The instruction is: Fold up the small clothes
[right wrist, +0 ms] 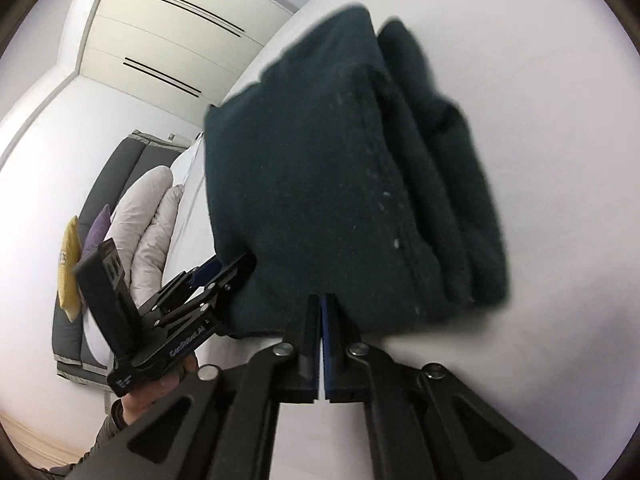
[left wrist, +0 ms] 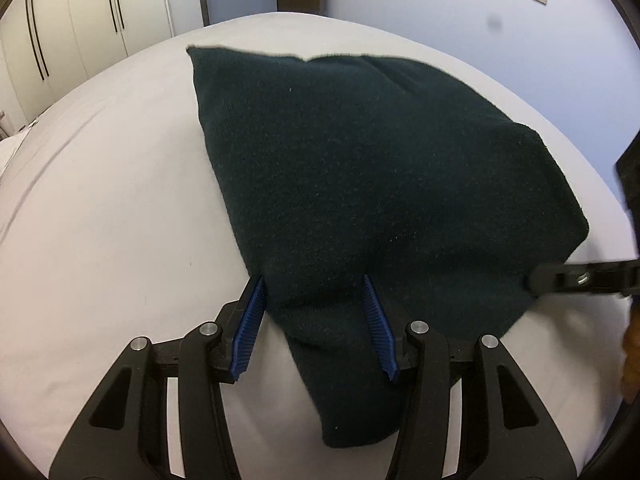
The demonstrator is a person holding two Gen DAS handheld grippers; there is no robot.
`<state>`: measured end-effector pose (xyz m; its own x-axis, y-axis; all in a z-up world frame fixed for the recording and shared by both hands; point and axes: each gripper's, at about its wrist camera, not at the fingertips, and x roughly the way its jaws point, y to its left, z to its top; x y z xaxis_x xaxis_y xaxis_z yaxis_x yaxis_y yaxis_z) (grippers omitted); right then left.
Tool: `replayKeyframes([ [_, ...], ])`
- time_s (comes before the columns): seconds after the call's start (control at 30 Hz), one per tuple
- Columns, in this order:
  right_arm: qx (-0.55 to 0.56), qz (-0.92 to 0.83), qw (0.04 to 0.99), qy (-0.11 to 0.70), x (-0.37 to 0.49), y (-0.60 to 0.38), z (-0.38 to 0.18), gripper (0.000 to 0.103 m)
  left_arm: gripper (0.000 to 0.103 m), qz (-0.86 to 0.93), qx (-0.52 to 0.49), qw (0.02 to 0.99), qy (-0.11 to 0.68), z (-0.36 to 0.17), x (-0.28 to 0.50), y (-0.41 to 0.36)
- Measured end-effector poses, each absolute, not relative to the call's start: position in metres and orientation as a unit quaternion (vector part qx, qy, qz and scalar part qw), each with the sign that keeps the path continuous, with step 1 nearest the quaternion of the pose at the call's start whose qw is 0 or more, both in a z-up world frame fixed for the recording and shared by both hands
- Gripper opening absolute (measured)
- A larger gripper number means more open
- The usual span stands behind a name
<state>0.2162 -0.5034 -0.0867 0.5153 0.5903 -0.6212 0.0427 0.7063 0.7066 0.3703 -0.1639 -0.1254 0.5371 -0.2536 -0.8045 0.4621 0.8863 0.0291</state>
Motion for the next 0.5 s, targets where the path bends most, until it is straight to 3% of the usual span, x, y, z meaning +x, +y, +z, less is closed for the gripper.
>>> replayKeyframes([
  [0.07, 0.332, 0.175, 0.819, 0.433, 0.212, -0.511, -0.062, 0.015, 0.048, -0.206, 0.113, 0.871, 0.432, -0.119, 0.368, -0.163],
  [0.17, 0.342, 0.202, 0.832, 0.387, 0.229, -0.523, -0.029, 0.037, 0.048, -0.188, 0.098, 0.890, 0.404, -0.090, 0.365, -0.160],
  [0.33, 0.373, 0.234, 0.823, 0.360, 0.293, -0.529, -0.014, 0.038, 0.049, -0.150, 0.116, 0.903, 0.386, -0.072, 0.400, -0.179],
  [0.4, 0.385, 0.226, 0.812, 0.376, 0.317, -0.534, -0.029, 0.049, 0.051, -0.145, 0.118, 0.890, 0.416, -0.087, 0.416, -0.186],
  [0.47, 0.369, 0.182, 0.817, 0.404, 0.334, -0.538, -0.047, 0.047, 0.051, -0.144, 0.125, 0.887, 0.422, -0.095, 0.418, -0.191],
  [0.5, 0.357, 0.163, 0.821, 0.415, 0.336, -0.541, -0.058, 0.039, 0.051, -0.142, 0.131, 0.887, 0.420, -0.096, 0.416, -0.193],
])
